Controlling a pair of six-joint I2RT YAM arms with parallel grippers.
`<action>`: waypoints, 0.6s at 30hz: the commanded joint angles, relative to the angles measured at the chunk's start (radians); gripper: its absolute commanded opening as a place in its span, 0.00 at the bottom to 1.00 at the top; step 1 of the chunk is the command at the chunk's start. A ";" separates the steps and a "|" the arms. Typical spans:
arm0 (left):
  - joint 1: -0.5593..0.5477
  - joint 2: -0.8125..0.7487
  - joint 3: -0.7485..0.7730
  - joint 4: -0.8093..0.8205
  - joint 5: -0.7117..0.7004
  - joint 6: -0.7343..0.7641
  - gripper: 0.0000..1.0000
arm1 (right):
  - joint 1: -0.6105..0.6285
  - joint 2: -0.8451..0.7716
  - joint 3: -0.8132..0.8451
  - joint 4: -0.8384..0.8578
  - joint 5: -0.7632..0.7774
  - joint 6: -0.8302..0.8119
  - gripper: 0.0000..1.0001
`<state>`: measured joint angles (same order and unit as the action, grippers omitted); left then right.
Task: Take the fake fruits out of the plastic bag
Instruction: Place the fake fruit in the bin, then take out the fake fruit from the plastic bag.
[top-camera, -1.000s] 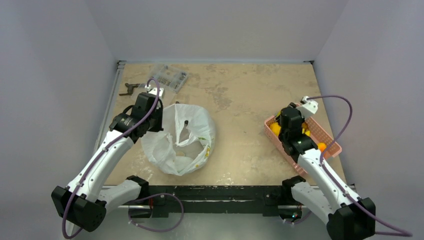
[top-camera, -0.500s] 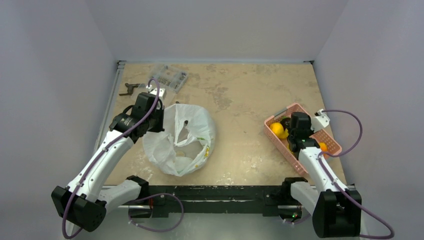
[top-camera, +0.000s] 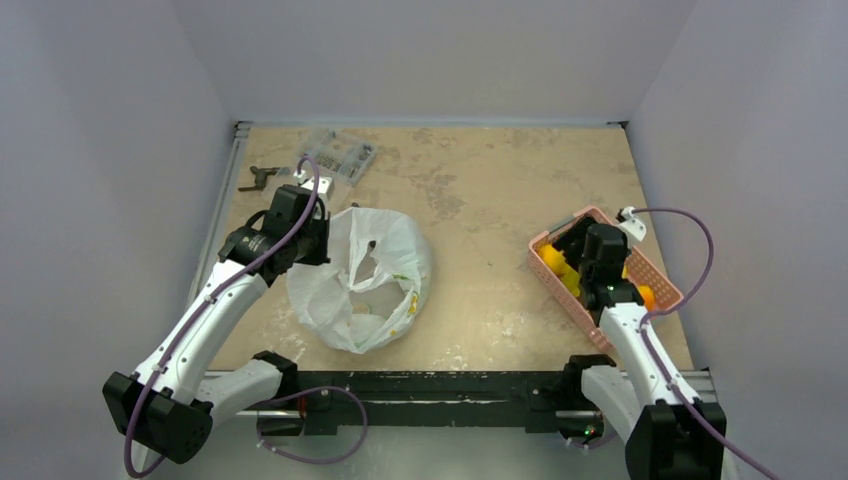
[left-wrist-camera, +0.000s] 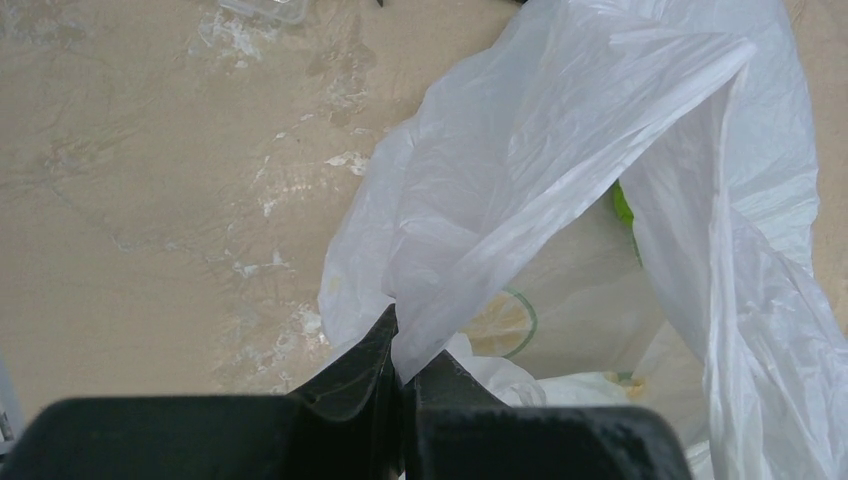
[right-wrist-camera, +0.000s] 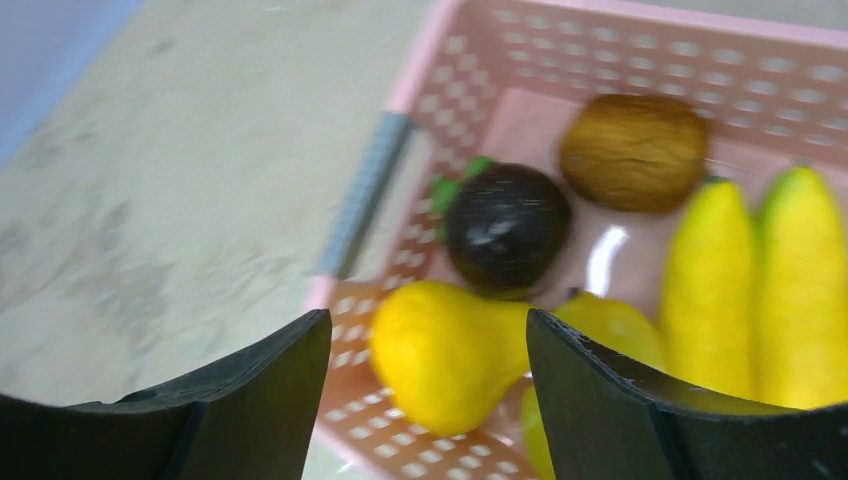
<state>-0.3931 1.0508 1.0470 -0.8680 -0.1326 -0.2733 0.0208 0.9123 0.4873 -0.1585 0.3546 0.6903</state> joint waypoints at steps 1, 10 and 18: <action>0.004 -0.006 0.007 0.041 0.025 -0.004 0.00 | 0.097 -0.102 0.027 0.153 -0.283 -0.084 0.71; 0.003 0.004 0.008 0.035 0.023 -0.003 0.00 | 0.702 0.167 0.146 0.323 -0.372 -0.274 0.70; 0.004 0.004 0.007 0.033 0.016 0.000 0.00 | 1.115 0.244 0.180 0.311 -0.153 -0.270 0.44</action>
<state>-0.3931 1.0584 1.0470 -0.8684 -0.1223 -0.2729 1.0187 1.1934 0.6197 0.1287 0.0593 0.4301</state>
